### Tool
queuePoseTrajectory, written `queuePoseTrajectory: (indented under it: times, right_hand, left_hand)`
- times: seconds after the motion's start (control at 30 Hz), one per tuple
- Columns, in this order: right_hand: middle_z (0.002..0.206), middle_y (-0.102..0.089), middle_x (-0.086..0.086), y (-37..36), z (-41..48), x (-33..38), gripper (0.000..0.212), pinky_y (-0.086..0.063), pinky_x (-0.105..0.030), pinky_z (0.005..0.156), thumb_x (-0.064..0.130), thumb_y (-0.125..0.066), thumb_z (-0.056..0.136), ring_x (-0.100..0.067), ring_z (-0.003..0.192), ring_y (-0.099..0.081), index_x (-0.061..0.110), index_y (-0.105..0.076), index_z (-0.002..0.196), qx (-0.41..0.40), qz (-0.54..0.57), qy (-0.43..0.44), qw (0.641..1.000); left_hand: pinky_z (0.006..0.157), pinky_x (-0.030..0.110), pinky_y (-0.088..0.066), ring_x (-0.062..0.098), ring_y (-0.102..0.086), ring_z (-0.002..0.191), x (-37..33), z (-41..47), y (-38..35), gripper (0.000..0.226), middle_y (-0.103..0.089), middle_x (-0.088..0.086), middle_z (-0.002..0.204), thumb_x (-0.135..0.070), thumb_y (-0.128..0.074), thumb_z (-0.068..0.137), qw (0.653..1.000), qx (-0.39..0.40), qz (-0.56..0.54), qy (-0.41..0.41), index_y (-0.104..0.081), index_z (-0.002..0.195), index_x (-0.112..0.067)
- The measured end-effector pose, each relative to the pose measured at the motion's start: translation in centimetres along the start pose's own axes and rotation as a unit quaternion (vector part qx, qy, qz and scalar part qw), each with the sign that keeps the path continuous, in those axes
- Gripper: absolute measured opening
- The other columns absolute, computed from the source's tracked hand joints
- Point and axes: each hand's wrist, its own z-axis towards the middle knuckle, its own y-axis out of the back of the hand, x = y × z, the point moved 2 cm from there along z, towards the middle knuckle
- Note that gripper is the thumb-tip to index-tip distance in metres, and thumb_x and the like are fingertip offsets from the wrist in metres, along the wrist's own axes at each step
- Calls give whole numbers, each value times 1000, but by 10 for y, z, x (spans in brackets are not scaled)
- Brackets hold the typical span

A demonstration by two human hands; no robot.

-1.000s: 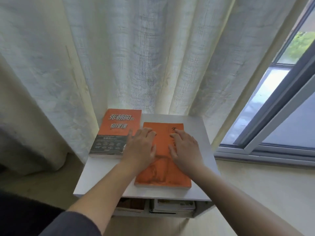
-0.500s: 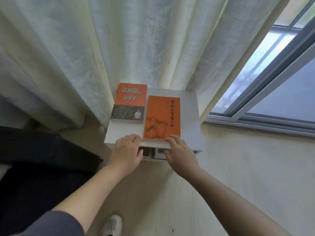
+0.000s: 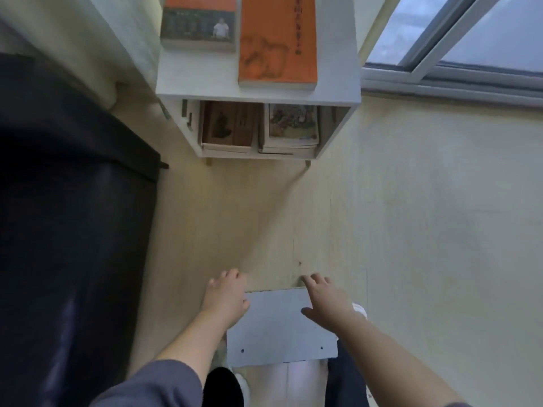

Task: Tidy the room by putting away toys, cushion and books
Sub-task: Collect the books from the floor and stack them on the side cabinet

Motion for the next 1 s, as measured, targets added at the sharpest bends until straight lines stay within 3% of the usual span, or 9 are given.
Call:
queuePoseTrajectory:
  times: [0.13,0.2,0.3,0.43,0.53,0.63,0.73,0.9,1.0]
  right_hand:
    - [156,-17,-6,-62,20,-4,82,-45,-39,99,41,-66,86,-33,135,-28,25,-15,149,5,14,-55,998]
    - [157,-9,-12,-81,28,-10,85,-48,-48,96,43,-66,86,-38,137,-25,30,-11,149,16,48,-109,993]
    - [158,11,-20,-103,41,-19,94,-47,-58,95,45,-64,87,-46,135,-28,36,5,151,27,63,-170,983]
    - [155,26,-21,-113,61,-25,110,-50,-51,93,48,-69,83,-44,125,-41,32,15,152,-19,106,-221,969]
    - [156,12,-19,-120,68,-35,121,-51,-40,87,46,-81,72,-40,113,-55,34,10,152,-25,187,-236,953]
    - [141,-25,-17,-117,63,-44,118,-52,-37,83,41,-82,72,-29,91,-63,31,3,153,-18,240,-210,948]
    - [134,-32,-14,-105,51,-48,110,-45,-30,71,39,-79,76,-15,70,-53,28,-1,153,-10,254,-185,949]
    - [141,-32,-15,-54,48,-42,116,-45,-37,89,44,-77,77,-27,118,-51,23,7,154,-33,273,-162,948]
    - [143,-29,-14,-14,53,-35,116,-44,-37,93,45,-77,77,-27,120,-50,23,7,154,-51,289,-149,944]
  left_hand:
    - [92,37,-40,23,-45,119,12,7,-59,51,-42,1,133,-39,-52,90,997,35,-47,40,-38,135,-19]
    - [89,36,-42,25,-46,118,15,11,-79,55,-40,2,134,-38,-54,89,992,44,-94,75,-34,137,-19]
    - [91,37,-42,28,-45,122,18,22,-106,70,-37,7,138,-39,-55,90,974,53,-172,136,-20,146,-18]
    - [80,31,-41,30,-53,112,16,36,-125,85,-43,14,136,-36,-60,89,927,23,-309,211,-5,150,-13]
    - [71,32,-45,29,-56,89,16,41,-138,63,-57,16,120,-33,-66,86,869,10,-402,287,-27,127,-7]
    - [72,32,-41,34,-56,101,17,40,-144,53,-56,19,121,-34,-68,86,832,2,-447,329,-36,115,-4]
    - [76,33,-42,35,-55,108,16,37,-136,54,-54,18,124,-35,-66,88,831,-10,-450,326,-39,121,-2]
    - [74,34,-44,35,-57,106,23,45,-77,59,-56,16,122,-39,-67,86,840,-51,-440,314,-41,123,-2]
    - [76,37,-47,35,-58,103,27,50,-33,56,-58,17,119,-39,-66,86,839,-80,-445,303,-42,120,-3]
